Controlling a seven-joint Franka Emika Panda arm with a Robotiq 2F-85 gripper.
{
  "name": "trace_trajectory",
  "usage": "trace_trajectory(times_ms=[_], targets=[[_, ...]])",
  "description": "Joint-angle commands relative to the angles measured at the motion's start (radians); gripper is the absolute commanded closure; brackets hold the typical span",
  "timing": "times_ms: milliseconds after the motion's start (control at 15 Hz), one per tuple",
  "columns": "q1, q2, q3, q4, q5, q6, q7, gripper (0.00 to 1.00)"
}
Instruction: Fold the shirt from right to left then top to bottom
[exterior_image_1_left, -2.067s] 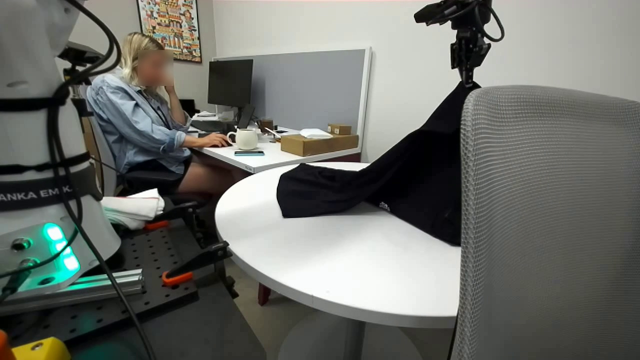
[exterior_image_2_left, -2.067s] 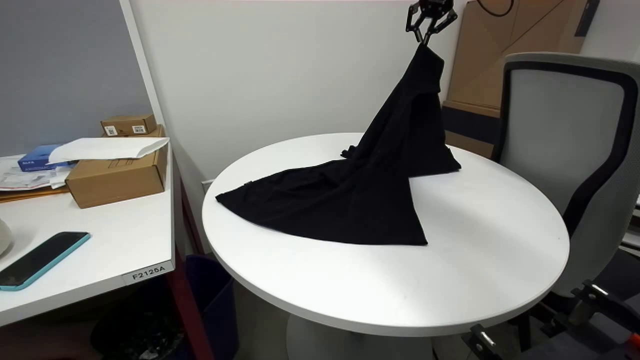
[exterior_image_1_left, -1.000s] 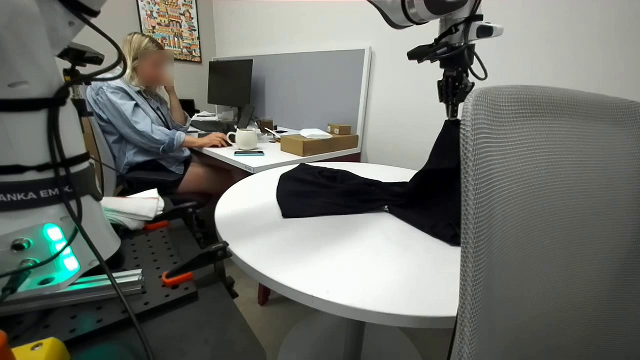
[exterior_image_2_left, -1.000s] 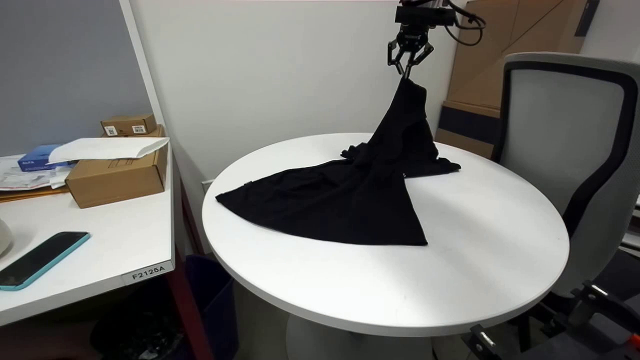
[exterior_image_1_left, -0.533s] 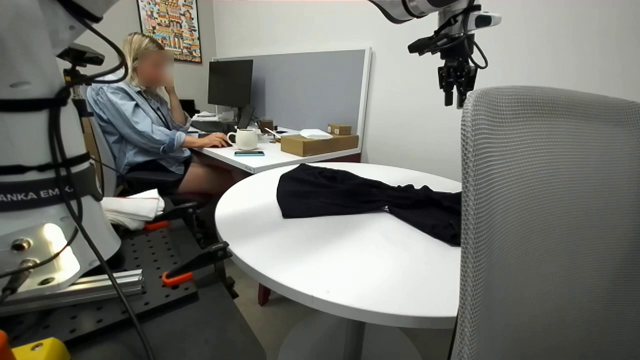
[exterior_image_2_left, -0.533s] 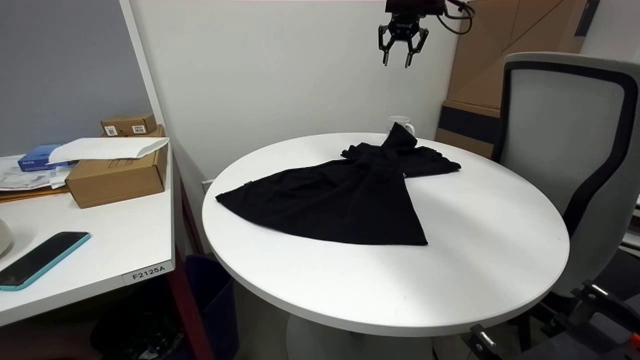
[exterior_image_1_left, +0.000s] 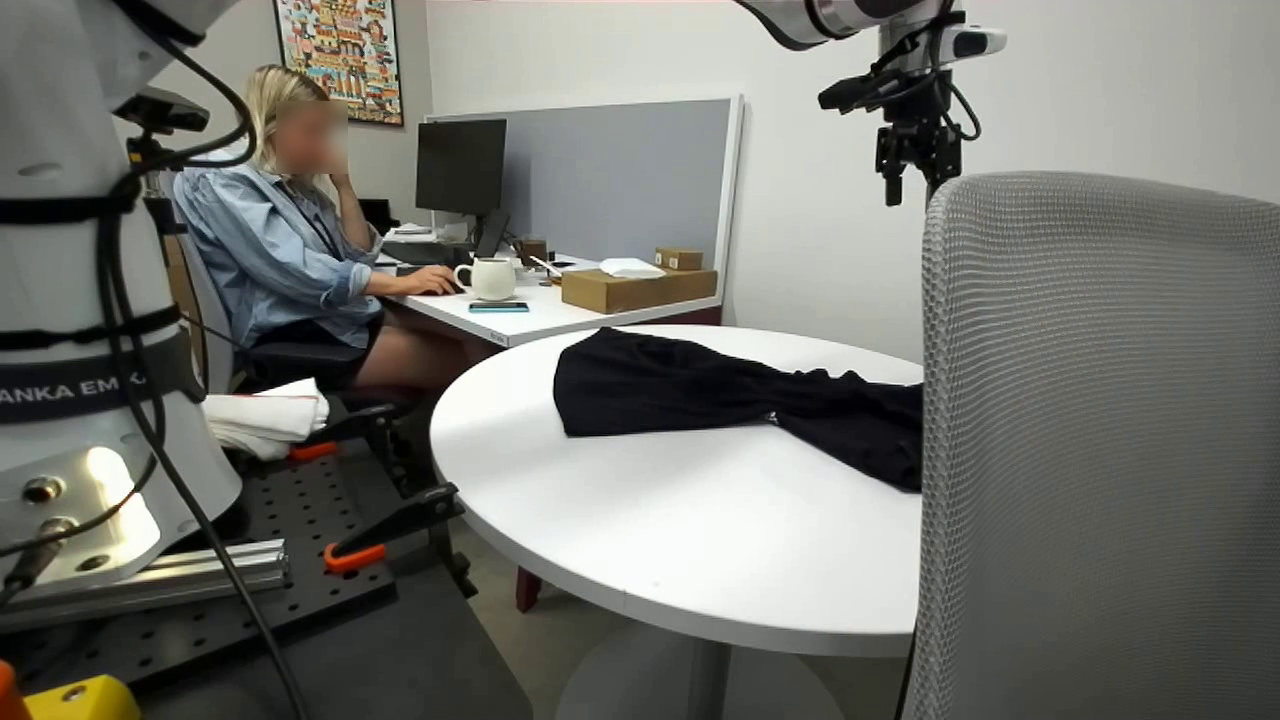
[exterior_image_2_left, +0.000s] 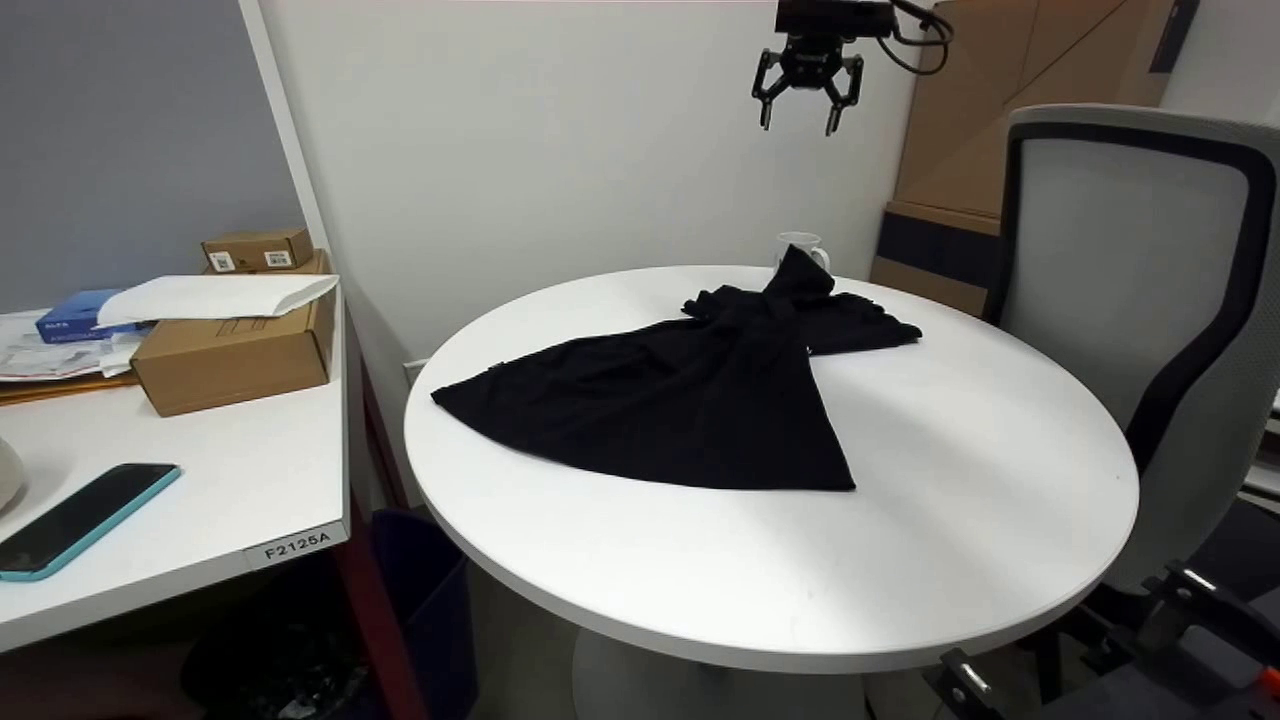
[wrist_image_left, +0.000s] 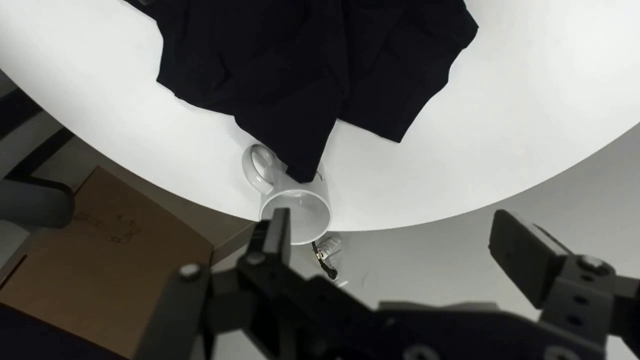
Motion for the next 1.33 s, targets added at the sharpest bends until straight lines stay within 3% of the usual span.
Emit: trace_trajectory(times_ms=[0,867,1267], targets=[[-0.003,-0.088,0.01,-0.216,0.009,0.091,-0.057,0.0],[-0.008,-0.312,0.084,-0.849,0.069,0.43,-0.094,0.0],[0.031,-0.462,0.08,-1.164,0.058,0.624,-0.089,0.0]])
